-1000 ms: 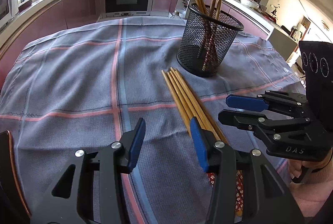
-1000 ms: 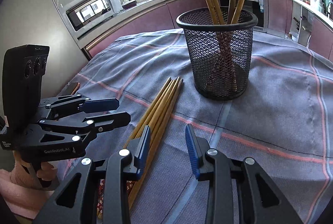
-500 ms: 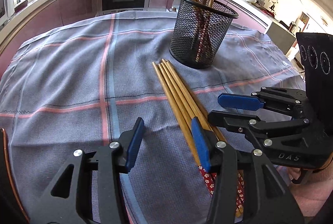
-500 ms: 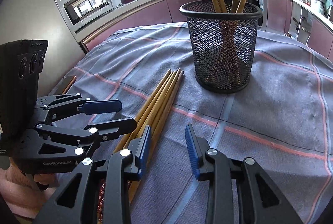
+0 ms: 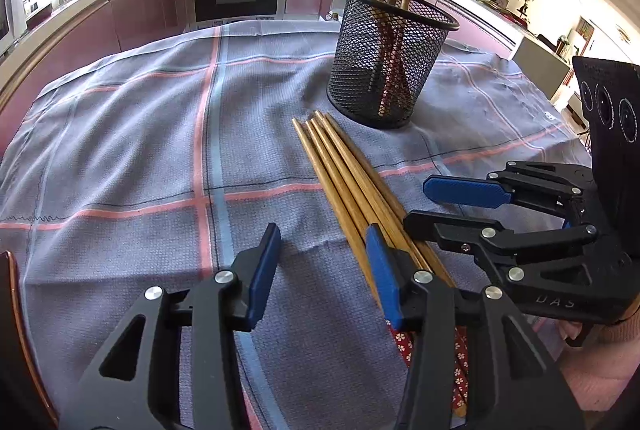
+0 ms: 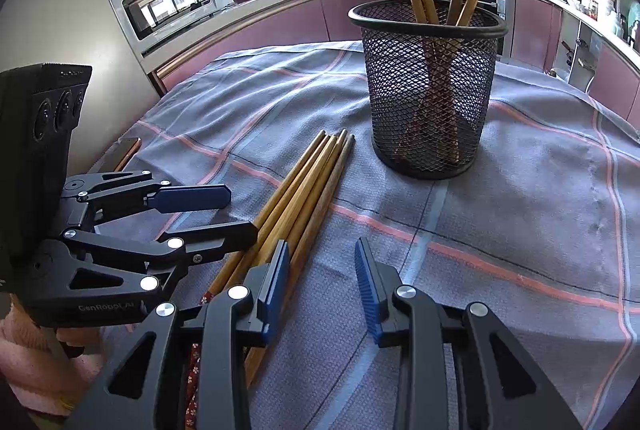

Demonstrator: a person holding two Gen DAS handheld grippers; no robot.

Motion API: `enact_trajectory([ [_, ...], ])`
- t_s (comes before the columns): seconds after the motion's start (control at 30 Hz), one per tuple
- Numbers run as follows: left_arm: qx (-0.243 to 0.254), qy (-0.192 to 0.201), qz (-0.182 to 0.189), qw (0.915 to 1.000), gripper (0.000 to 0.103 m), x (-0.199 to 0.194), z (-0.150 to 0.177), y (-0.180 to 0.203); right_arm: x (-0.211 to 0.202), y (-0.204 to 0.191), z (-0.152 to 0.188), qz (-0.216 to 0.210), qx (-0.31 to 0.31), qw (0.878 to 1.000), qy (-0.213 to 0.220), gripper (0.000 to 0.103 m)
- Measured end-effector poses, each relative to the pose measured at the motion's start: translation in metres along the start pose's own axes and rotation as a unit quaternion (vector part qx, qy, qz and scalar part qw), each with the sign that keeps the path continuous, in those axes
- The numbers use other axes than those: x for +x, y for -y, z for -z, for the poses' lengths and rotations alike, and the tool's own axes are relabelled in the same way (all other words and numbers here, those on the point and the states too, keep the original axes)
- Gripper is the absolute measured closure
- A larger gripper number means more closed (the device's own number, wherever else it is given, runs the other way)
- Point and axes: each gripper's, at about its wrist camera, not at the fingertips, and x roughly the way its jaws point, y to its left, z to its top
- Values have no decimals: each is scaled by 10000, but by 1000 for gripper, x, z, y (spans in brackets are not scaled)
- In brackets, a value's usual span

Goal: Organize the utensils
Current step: 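Close the right gripper on one wooden chopstick while the left gripper grasps another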

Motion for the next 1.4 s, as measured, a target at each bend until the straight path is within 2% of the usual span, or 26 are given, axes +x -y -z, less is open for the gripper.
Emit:
enact_trajectory([
  [0.33, 89, -53, -32, 9999, 62, -1, 1, -1, -4, 6, 1, 60, 29, 10000, 22, 72],
  [0.63, 83, -76, -76, 9999, 75, 4, -6, -1, 0, 1, -2, 204, -109, 9997, 11, 72],
  [0.8, 145, -114, -71, 9998, 86, 3, -3, -2, 0, 1, -3, 235, -159, 9996, -30, 79],
  [1.03, 86, -106, -166, 9998, 81, 5, -7, -3, 5, -1, -8, 422, -240, 9988, -82, 79],
  [1.27, 87, -100, -266, 9996, 80, 14, -16, -1, 13, -4, -15, 545, -340, 9979, -67, 80],
  [1.4, 115, -54, -311, 9994, 80, 14, -16, 3, 13, -2, -16, 516, -277, 9983, -50, 85],
])
